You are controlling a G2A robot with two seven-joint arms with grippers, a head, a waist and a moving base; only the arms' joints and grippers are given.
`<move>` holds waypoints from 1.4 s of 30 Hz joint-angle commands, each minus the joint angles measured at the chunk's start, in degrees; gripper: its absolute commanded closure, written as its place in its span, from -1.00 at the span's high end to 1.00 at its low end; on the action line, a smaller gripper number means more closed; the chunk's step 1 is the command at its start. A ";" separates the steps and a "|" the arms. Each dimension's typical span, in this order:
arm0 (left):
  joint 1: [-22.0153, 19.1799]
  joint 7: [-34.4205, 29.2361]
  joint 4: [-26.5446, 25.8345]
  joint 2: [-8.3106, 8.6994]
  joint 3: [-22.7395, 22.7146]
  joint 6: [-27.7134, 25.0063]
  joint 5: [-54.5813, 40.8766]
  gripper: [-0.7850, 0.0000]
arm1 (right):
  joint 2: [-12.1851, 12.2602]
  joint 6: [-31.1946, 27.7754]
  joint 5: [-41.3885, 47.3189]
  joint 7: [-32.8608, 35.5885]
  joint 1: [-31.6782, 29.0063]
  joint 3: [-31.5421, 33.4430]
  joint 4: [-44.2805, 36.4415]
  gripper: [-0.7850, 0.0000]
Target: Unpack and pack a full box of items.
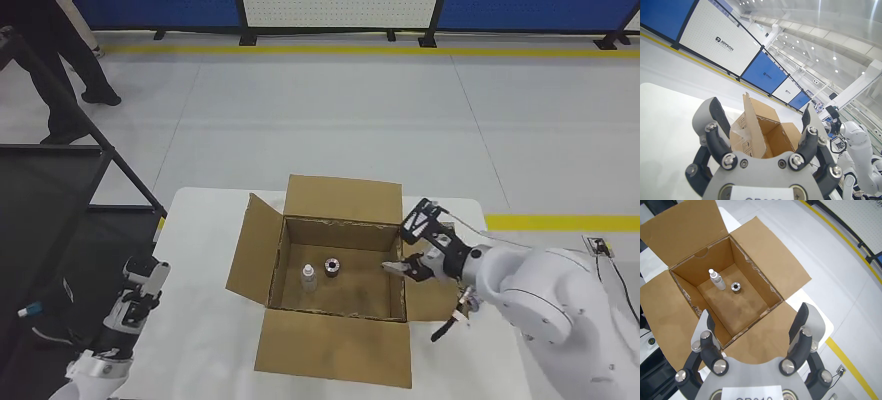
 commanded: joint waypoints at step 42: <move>3.99 1.98 -1.10 0.28 -2.52 0.19 -2.37 1.00 | -21.48 -17.30 5.08 -8.39 30.96 -41.02 50.82 1.00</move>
